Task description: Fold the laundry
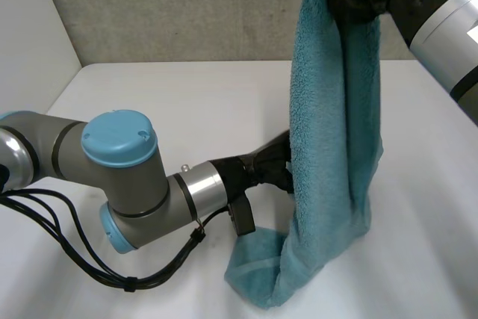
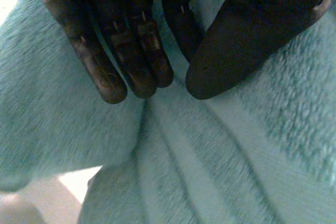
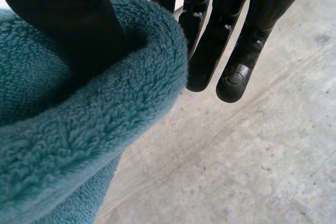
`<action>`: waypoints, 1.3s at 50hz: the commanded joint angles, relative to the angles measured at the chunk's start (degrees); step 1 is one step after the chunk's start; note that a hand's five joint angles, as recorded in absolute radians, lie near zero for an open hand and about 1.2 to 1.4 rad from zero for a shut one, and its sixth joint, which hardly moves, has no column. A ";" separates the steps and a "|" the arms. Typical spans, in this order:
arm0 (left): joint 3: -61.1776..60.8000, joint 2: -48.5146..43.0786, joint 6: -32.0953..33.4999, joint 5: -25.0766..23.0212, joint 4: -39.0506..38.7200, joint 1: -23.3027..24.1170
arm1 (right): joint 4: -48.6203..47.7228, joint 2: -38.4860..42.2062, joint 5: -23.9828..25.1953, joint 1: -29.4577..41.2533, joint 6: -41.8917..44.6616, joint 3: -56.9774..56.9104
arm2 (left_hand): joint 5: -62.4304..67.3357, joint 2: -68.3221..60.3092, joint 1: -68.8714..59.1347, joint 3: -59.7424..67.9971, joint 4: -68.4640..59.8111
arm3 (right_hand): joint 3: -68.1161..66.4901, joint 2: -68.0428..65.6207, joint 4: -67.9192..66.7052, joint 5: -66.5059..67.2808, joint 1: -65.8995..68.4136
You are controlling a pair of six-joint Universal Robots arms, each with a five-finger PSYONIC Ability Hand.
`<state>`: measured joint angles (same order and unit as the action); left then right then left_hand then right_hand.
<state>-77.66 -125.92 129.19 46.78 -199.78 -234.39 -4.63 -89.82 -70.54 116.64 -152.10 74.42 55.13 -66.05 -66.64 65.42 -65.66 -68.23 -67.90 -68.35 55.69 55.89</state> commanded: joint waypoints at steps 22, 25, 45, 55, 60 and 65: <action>-9.87 19.58 38.24 26.69 6.86 -13.82 | 0.06 4.13 -5.31 -1.76 1.28 6.35 | 14.87 -13.95 -13.36 14.58 -14.34 | -11.77 -12.10 -11.65 14.31 24.11; -11.81 19.66 37.89 26.52 9.93 -12.15 | -0.12 4.13 -5.31 -1.76 1.11 6.00 | 14.87 -13.95 -13.36 14.58 -14.34 | -11.77 -12.10 -11.65 14.31 24.11; -10.41 15.02 24.90 18.46 12.31 -10.21 | -2.05 -2.02 1.36 -1.94 -4.42 -8.41 | -49.20 50.12 50.71 -49.49 49.73 | -11.77 -12.10 -11.65 14.31 24.11; -3.63 5.69 15.65 -1.52 12.48 -7.23 | -2.14 -2.91 2.51 -1.85 -5.22 -7.88 | -47.86 48.77 49.36 -48.14 48.38 | -11.77 -12.10 -11.65 14.31 24.11; -2.32 2.70 11.17 -4.95 12.13 -5.47 | -2.14 -2.64 1.99 -2.56 -5.22 -7.88 | -48.02 48.94 49.53 -48.31 48.55 | -11.77 -12.10 -11.65 14.31 24.11; -1.70 0.25 9.24 -8.11 10.03 -3.19 | -2.23 -1.85 1.81 -2.56 -4.78 -7.10 | -44.86 45.77 46.36 -45.14 45.38 | -11.77 -12.10 -11.65 14.31 24.11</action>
<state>-79.99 -123.05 140.80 41.57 -187.72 -239.98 -6.77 -92.44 -68.35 114.23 -157.35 66.57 5.03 -15.64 -16.32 15.67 -15.37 -68.24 -67.90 -68.36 55.69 55.89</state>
